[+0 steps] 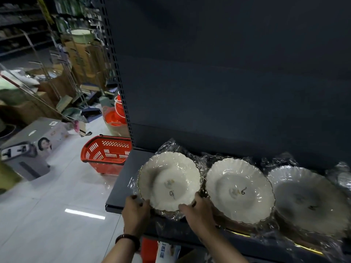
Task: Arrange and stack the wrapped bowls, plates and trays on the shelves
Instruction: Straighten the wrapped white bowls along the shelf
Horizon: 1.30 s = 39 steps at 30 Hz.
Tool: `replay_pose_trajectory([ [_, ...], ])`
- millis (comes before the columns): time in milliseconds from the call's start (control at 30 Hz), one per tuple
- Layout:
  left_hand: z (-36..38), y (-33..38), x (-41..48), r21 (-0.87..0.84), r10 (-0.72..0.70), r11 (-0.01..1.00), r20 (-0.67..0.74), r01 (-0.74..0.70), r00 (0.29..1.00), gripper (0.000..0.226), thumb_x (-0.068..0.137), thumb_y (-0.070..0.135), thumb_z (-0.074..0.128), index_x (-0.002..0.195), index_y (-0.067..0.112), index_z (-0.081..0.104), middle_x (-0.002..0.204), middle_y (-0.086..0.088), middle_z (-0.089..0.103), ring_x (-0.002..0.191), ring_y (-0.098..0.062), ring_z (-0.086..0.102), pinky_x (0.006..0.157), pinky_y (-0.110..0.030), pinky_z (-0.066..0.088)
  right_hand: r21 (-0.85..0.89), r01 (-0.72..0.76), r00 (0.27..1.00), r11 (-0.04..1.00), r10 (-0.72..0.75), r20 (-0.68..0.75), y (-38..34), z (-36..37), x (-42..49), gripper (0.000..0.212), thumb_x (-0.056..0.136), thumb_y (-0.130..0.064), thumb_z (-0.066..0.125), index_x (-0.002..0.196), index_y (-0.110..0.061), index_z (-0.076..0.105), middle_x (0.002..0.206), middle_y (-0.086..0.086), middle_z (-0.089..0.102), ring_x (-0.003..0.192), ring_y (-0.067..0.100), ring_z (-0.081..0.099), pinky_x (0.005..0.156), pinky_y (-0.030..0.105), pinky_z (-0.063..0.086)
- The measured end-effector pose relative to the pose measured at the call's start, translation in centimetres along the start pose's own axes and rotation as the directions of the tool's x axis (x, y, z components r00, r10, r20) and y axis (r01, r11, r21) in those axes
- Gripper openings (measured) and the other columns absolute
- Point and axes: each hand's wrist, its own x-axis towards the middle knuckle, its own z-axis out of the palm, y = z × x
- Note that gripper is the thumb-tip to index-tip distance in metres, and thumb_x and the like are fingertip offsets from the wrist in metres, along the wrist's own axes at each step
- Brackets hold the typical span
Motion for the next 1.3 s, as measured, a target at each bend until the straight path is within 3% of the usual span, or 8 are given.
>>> replay_pose_trajectory([
  [167, 1.1, -3.5, 5.6, -0.062, -0.061, 0.996, -0.027, 0.059, 0.998, 0.052, 0.078, 0.047, 0.083, 0.119, 0.027, 0.061, 0.098, -0.004, 0.077, 0.096, -0.030, 0.076, 0.089, -0.052, 0.064, 0.142, -0.002, 0.998, 0.990, -0.008, 0.064, -3.1, 0.0, 0.2, 0.027, 0.070, -0.039, 0.079, 0.092, -0.025, 0.069, 0.090, -0.008, 0.077, 0.089, 0.014, 0.071, 0.090, 0.043, 0.059],
  [333, 3.5, -8.3, 11.0, -0.165, -0.102, 0.981, 0.013, 0.103, 0.995, 0.061, 0.065, 0.064, 0.079, 0.112, 0.031, 0.059, 0.098, -0.003, 0.079, 0.094, -0.030, 0.079, 0.083, -0.054, 0.066, 0.188, 0.032, 0.989, 0.982, -0.058, 0.134, -3.5, -0.1, -0.4, 0.023, 0.089, -0.024, 0.076, 0.109, -0.029, 0.068, 0.096, -0.018, 0.071, 0.092, 0.006, 0.062, 0.069, 0.008, 0.039],
  [533, 2.0, -1.3, 0.3, -0.293, -0.160, 0.944, 0.001, 0.153, 0.987, 0.046, 0.072, 0.044, 0.077, 0.103, 0.011, 0.067, 0.094, -0.012, 0.077, 0.085, -0.031, 0.074, 0.083, -0.055, 0.065, 0.134, 0.070, 0.991, 0.988, -0.085, 0.107, -1.8, -1.0, -0.6, 0.018, 0.089, -0.031, 0.078, 0.102, -0.033, 0.065, 0.093, -0.016, 0.070, 0.095, 0.002, 0.064, 0.087, 0.027, 0.053],
  [633, 2.7, 1.9, -5.9, -0.282, -0.050, 0.958, -0.005, 0.047, 0.999, 0.018, 0.090, 0.021, 0.076, 0.099, 0.015, 0.062, 0.091, -0.007, 0.071, 0.088, -0.030, 0.066, 0.084, -0.045, 0.055, 0.137, 0.059, 0.996, 0.989, -0.067, 0.058, 0.2, -2.7, -1.3, 0.023, 0.093, -0.029, 0.073, 0.114, -0.033, 0.066, 0.109, -0.014, 0.070, 0.103, 0.007, 0.067, 0.092, 0.041, 0.060],
  [833, 8.1, 4.2, -11.3, -0.220, 0.267, 0.952, 0.265, -0.211, 0.926, 0.016, 0.089, 0.012, 0.077, 0.088, 0.022, 0.066, 0.074, 0.002, 0.070, 0.068, -0.013, 0.062, 0.070, -0.034, 0.051, 0.166, 0.053, 0.984, 0.985, -0.024, -0.175, 5.7, -9.4, -3.1, 0.007, 0.093, -0.020, 0.075, 0.091, -0.027, 0.074, 0.080, -0.009, 0.076, 0.077, 0.000, 0.069, 0.062, 0.010, 0.047],
  [1033, 12.7, 5.1, -12.9, -0.167, 0.129, 0.984, 0.387, -0.068, 0.913, 0.017, 0.087, 0.033, 0.079, 0.094, 0.023, 0.068, 0.084, 0.000, 0.077, 0.079, -0.022, 0.073, 0.078, -0.052, 0.060, 0.264, -0.006, 0.929, 0.965, 0.103, -0.355, 10.8, -15.8, -4.2, 0.010, 0.092, -0.016, 0.076, 0.097, -0.023, 0.073, 0.082, -0.001, 0.076, 0.078, 0.019, 0.073, 0.066, 0.030, 0.053],
  [1167, 14.3, 5.6, -13.2, -0.078, 0.062, 0.996, 0.419, -0.032, 0.906, 0.038, 0.077, 0.044, 0.071, 0.089, 0.009, 0.064, 0.078, -0.001, 0.071, 0.065, -0.017, 0.064, 0.063, -0.039, 0.053, 0.325, -0.034, 0.918, 0.945, 0.159, -0.365, 13.0, -17.6, -3.8, 0.017, 0.093, -0.022, 0.076, 0.105, -0.031, 0.068, 0.085, -0.004, 0.078, 0.078, 0.017, 0.077, 0.080, 0.052, 0.062],
  [1300, 15.1, 6.7, -14.1, -0.076, 0.087, 0.995, 0.438, -0.060, 0.895, 0.026, 0.085, 0.023, 0.069, 0.071, 0.004, 0.060, 0.063, -0.002, 0.056, 0.058, -0.015, 0.052, 0.058, -0.032, 0.044, 0.349, -0.004, 0.932, 0.937, 0.129, -0.338, 13.6, -18.4, -3.2, 0.022, 0.096, -0.024, 0.074, 0.115, -0.032, 0.066, 0.092, -0.014, 0.077, 0.086, 0.003, 0.073, 0.088, 0.041, 0.061],
])
